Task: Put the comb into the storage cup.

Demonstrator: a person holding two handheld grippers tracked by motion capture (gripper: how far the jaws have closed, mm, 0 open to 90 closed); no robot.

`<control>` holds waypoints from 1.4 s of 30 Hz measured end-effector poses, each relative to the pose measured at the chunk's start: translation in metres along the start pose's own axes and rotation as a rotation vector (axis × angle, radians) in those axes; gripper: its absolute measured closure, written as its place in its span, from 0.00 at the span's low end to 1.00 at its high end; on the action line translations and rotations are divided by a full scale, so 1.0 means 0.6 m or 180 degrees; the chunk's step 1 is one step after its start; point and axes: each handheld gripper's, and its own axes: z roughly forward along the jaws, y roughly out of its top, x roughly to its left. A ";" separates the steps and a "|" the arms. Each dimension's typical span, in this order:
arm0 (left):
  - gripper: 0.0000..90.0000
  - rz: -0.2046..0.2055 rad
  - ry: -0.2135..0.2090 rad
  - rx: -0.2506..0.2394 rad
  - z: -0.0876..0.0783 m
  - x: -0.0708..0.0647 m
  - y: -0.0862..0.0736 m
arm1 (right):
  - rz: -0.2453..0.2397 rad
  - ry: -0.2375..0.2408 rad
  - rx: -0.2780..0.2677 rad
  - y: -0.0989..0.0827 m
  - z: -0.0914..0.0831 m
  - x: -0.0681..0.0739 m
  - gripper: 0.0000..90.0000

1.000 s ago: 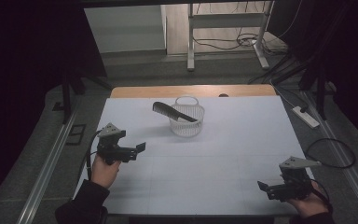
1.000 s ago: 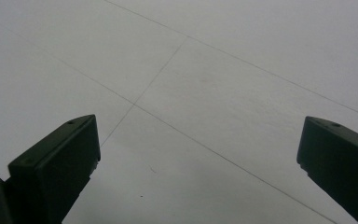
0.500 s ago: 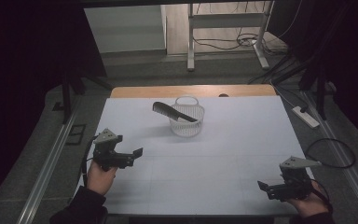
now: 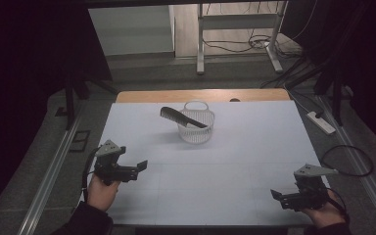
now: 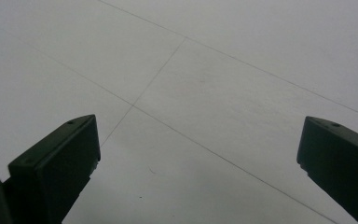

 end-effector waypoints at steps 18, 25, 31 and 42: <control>0.00 -0.0036 0.0086 0.0047 -0.020 -0.001 -0.021 | 0.0013 -0.0011 -0.0002 0.000 0.000 0.000 0.00; 0.00 -0.0061 0.0099 0.0061 -0.029 -0.001 -0.030 | 0.0013 -0.0010 -0.0001 0.000 0.000 0.000 0.00; 0.00 -0.0092 0.0113 0.0077 -0.037 -0.001 -0.039 | 0.0016 -0.0012 -0.0003 0.000 0.000 0.000 0.00; 0.00 -0.0169 0.0141 0.0044 -0.055 0.001 -0.054 | 0.0020 -0.0014 -0.0003 0.000 0.000 0.000 0.00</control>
